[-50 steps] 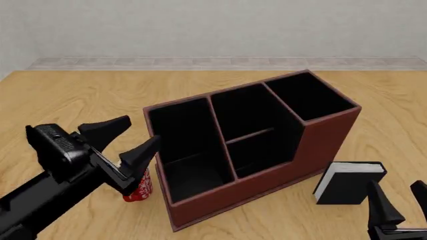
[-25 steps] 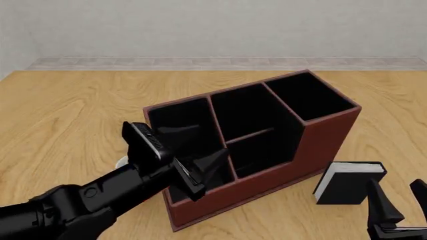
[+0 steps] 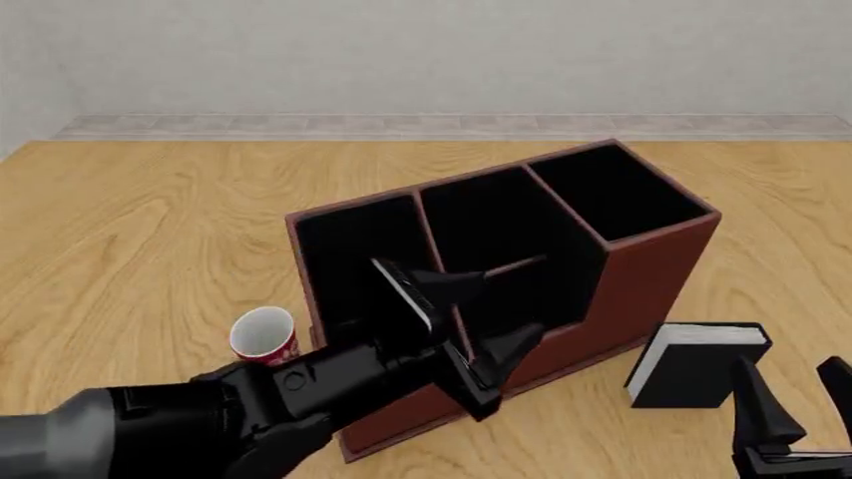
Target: Pick up the book and place it in the back compartment of the caddy.
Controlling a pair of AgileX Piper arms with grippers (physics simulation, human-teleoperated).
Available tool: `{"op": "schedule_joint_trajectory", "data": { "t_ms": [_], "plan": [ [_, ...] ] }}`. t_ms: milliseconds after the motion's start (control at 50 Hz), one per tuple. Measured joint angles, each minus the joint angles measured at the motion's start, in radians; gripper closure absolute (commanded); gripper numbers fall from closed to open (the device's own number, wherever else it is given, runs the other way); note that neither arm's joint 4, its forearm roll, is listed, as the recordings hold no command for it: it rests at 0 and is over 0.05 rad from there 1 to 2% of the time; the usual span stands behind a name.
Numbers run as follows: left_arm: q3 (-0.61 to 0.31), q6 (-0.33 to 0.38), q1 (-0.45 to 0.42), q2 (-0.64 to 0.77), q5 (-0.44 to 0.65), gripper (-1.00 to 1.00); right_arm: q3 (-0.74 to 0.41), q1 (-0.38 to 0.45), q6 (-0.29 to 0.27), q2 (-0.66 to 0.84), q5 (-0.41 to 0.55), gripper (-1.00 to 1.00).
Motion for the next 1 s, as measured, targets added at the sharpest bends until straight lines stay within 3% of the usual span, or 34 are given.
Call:
{"op": "schedule_joint_trajectory", "data": {
  "t_ms": [320,700,1000],
  "plan": [
    [-0.113,0.003,-0.046,0.12,0.023,-1.0,0.0,0.0,0.0,-0.002,0.002,-1.0],
    [-0.258,-0.053,-0.066,0.241,0.09,-1.0,0.0,0.0,-0.001,-0.009,0.008,-1.0],
    [-0.37,-0.032,-0.106,0.354,0.147,-1.0,0.0,0.001,-0.001,-0.007,0.006,-1.0]
  ]
}}
